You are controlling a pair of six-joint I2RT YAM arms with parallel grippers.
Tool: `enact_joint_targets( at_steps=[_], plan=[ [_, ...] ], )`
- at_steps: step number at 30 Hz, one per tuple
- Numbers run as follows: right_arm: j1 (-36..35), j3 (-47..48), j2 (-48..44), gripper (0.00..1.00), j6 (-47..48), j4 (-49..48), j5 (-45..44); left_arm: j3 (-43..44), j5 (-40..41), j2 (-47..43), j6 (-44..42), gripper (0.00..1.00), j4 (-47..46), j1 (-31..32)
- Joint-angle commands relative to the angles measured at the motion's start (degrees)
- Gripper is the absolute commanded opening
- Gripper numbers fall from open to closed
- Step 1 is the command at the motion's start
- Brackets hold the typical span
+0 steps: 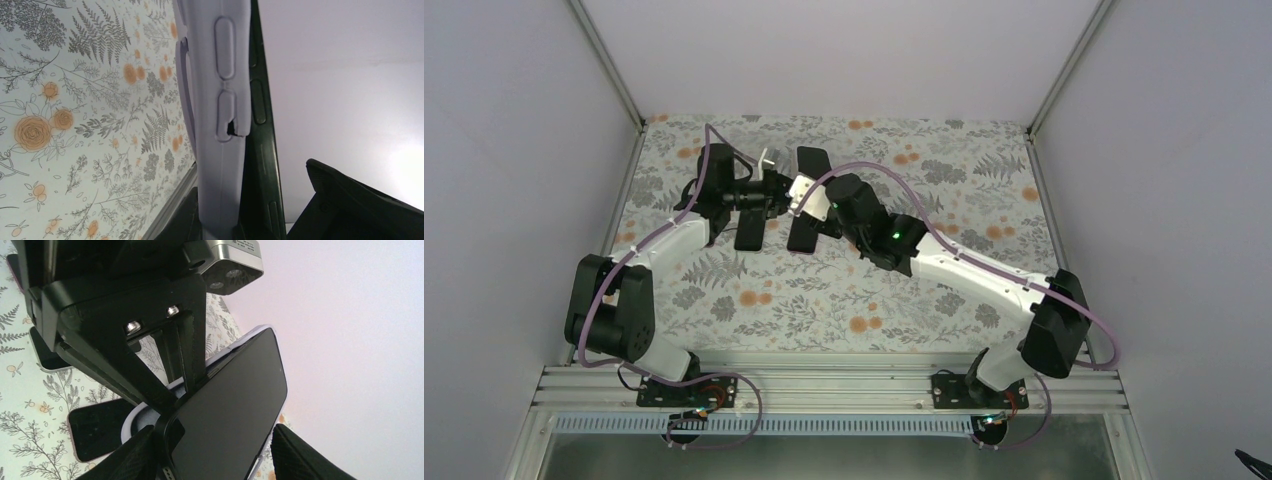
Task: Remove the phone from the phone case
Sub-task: Remove the phone case from the phone.
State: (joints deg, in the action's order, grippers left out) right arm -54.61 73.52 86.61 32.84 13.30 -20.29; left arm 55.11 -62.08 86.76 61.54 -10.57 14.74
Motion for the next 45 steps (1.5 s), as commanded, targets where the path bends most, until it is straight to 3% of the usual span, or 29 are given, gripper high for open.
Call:
enact_joint_targets(
  at_steps=[1, 10, 18, 34, 45],
  plan=[
    [0.5, -2.6, 0.5, 0.53, 2.7, -3.4, -3.9, 0.5, -2.0, -1.1, -0.4, 0.02, -2.7, -0.3],
    [0.4, -10.2, 0.8, 0.39, 11.7, -16.7, -12.7, 0.4, -3.1, -0.8, 0.6, 0.02, -4.3, -0.3],
    [0.5, -8.6, -0.6, 0.04, 10.9, -17.5, -12.2, 0.6, -2.8, -0.8, 0.0, 0.02, -3.9, -0.3],
    [4.1, -0.5, -4.7, 0.04, 0.8, -5.0, -1.4, 1.0, 0.2, 1.8, -3.9, 0.02, 0.1, -1.0],
    [8.3, 3.9, -7.6, 0.04, -5.4, 2.2, 5.1, 2.4, 8.3, 1.9, -14.7, 0.02, 9.3, -2.6]
  ],
)
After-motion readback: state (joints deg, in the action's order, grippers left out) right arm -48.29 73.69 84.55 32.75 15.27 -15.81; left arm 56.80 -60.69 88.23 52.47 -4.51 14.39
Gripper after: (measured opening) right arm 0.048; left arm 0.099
